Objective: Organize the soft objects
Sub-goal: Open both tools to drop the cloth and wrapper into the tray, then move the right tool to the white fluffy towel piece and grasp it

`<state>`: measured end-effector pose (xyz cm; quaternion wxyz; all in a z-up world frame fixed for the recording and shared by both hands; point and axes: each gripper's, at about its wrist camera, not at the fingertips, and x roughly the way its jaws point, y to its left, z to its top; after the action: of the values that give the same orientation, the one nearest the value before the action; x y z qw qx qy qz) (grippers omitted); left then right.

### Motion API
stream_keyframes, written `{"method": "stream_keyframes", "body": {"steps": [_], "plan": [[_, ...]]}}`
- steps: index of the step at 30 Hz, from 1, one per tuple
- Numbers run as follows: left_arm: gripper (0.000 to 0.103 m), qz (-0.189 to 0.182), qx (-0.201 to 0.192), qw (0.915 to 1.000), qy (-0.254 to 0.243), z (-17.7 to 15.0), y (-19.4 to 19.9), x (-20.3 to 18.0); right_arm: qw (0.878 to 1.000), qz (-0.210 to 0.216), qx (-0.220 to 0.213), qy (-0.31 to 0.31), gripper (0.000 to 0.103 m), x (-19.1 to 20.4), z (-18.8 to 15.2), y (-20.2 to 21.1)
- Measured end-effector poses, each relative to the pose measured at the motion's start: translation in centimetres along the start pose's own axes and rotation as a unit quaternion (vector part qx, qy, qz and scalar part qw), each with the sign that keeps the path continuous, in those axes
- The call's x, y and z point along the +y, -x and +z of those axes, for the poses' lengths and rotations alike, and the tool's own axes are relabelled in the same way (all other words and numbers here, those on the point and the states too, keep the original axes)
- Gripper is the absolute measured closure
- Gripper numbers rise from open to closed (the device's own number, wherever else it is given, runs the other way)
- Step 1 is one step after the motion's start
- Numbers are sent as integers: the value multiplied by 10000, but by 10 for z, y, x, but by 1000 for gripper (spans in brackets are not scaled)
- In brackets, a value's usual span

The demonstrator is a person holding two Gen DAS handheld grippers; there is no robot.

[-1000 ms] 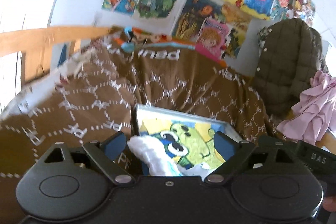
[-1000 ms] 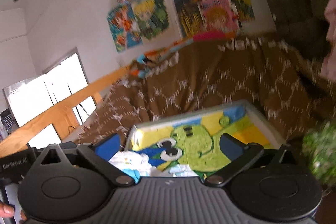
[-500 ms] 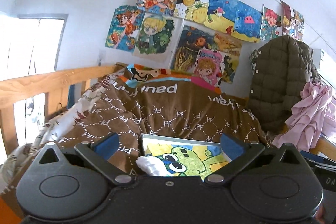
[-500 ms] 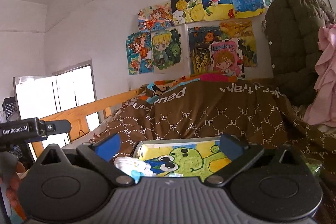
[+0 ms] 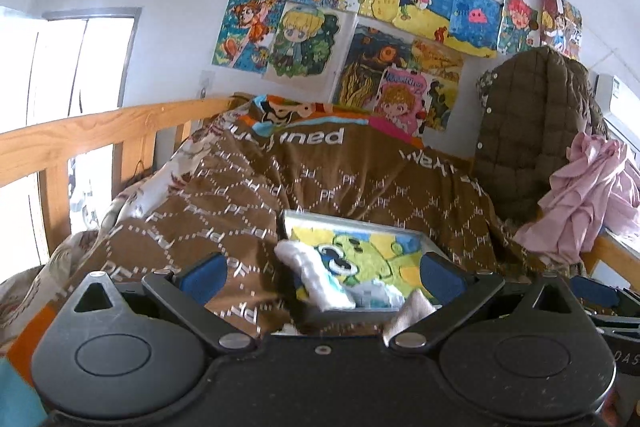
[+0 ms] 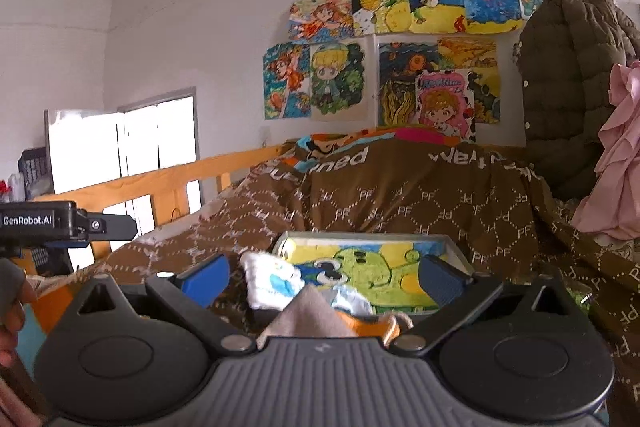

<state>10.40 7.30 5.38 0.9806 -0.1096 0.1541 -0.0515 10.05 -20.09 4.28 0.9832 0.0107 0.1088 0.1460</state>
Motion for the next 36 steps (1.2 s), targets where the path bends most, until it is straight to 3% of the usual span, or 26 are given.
{"method": "stream_keyframes", "body": {"steps": [9,14,21,36], "plan": [[1,135,783,9966,-214,-21,9,-3,9977,71,454,495,0,20,-19,13],[1,197,1016,9940,-349,-26,4,-3,9950,145,666,732,0,32,-27,7],[1,459,1565,9852,-521,-34,-14,-4,9895,125,1023,1018,0,44,-39,-5],[1,640,1991,9761,-595,-42,-27,-5,9872,83,1284,948,0,38,-41,-12]]}}
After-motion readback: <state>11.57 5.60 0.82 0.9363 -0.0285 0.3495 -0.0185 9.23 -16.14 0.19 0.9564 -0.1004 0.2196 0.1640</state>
